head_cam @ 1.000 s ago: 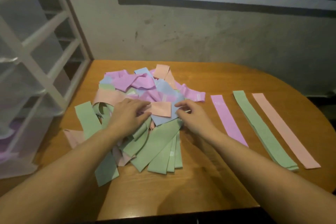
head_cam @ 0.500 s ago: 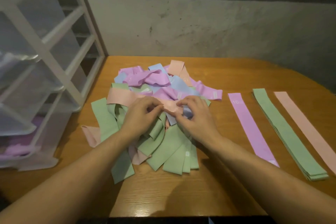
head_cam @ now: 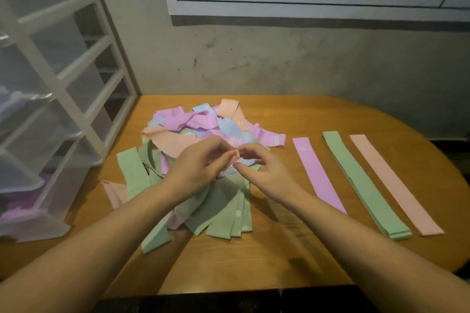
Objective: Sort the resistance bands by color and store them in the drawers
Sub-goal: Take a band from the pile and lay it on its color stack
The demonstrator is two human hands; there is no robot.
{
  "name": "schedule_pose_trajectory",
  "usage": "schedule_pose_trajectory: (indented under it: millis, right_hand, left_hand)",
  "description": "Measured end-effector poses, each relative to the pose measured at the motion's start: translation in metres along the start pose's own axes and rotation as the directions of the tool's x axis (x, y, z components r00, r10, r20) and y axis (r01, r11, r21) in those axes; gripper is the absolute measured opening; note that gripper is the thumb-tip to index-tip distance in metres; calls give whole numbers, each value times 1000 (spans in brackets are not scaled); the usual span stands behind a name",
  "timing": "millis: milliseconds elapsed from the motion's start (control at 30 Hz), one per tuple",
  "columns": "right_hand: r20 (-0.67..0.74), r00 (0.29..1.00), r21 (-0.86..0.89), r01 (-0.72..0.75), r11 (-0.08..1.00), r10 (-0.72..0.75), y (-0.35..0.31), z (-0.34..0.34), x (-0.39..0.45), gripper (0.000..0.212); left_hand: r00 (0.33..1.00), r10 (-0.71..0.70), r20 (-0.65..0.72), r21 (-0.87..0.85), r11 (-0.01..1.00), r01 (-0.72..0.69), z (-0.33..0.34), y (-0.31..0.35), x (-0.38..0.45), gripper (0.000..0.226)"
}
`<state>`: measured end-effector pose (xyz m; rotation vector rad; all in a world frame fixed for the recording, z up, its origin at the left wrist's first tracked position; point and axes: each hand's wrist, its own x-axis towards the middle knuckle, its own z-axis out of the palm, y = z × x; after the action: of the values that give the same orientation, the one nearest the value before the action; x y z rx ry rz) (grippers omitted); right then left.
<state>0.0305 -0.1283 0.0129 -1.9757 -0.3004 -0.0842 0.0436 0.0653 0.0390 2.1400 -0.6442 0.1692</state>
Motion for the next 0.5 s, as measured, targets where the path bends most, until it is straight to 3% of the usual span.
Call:
schedule_pose_trajectory:
  millis: [167, 267, 500]
  right_hand:
    - [-132, 988, 119, -67, 991, 82, -9, -19, -13, 19]
    - [-79, 987, 267, -114, 957, 140, -18, -28, -23, 6]
    - [26, 936, 585, -298, 754, 350, -31, -45, -35, 5]
  left_hand:
    - [999, 40, 16, 33, 999, -41, 8, 16, 1, 12]
    - [999, 33, 8, 45, 998, -33, 9, 23, 3, 6]
    - [993, -77, 85, -4, 997, 78, 15, 40, -1, 18]
